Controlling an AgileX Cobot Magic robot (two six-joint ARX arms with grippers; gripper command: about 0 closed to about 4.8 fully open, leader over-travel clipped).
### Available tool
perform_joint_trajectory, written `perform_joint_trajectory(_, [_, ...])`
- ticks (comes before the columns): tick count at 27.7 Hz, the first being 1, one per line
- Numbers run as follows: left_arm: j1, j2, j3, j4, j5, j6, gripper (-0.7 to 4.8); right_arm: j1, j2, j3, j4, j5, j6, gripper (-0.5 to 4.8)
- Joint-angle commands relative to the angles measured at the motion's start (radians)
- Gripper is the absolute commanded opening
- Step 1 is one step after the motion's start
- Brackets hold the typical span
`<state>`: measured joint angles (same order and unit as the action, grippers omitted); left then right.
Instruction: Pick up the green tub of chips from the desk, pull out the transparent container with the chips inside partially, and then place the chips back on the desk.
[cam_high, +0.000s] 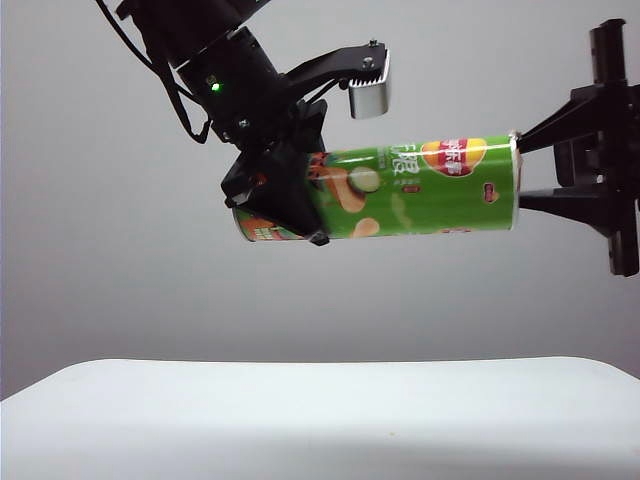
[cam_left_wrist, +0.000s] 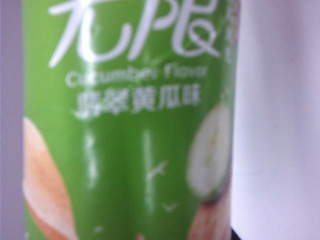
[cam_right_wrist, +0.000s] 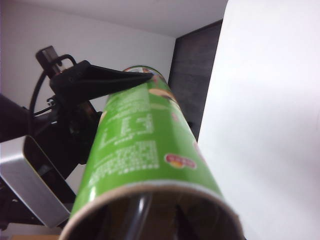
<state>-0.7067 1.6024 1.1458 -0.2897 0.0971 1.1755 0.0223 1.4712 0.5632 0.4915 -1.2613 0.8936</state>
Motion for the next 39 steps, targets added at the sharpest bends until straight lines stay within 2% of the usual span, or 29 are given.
perform_joint_trajectory(1, [-0.018, -0.007, 0.003, 0.032, 0.018, -0.009, 2.63, 0.03, -0.003, 0.002, 0.037, 0.019, 0.0, 1.55])
perform_joint_trajectory(2, [-0.018, -0.006, 0.003, 0.027, 0.019, -0.009, 2.63, 0.03, -0.003, 0.002, 0.039, 0.027, 0.001, 1.33])
perform_joint_trajectory(3, [-0.018, -0.007, 0.003, 0.019, 0.018, -0.009, 2.63, 0.03, -0.003, 0.002, 0.039, 0.029, 0.0, 0.92])
perform_joint_trajectory(4, [-0.018, -0.007, 0.003, 0.013, 0.018, -0.009, 2.63, 0.03, -0.003, 0.002, 0.045, 0.029, 0.0, 0.18])
perform_joint_trajectory(5, [-0.018, -0.007, 0.003, 0.007, 0.014, -0.009, 2.63, 0.029, -0.003, 0.002, 0.05, 0.029, 0.0, -0.1])
perform_joint_trajectory(11, [-0.017, -0.007, 0.003, 0.008, 0.009, -0.019, 2.63, 0.028, -0.003, 0.002, 0.09, 0.044, 0.0, -0.06])
perform_joint_trajectory(16, [-0.014, -0.008, 0.004, 0.011, -0.051, -0.093, 2.63, -0.012, -0.003, 0.002, 0.09, 0.051, -0.015, -0.06])
perform_joint_trajectory(28, [0.026, -0.008, 0.004, 0.014, -0.078, -0.115, 2.63, -0.148, -0.003, 0.002, 0.089, 0.002, -0.034, -0.06])
perform_joint_trajectory(39, [0.056, -0.008, 0.004, 0.011, -0.1, -0.118, 2.63, -0.159, -0.003, 0.002, 0.085, 0.003, -0.061, -0.06])
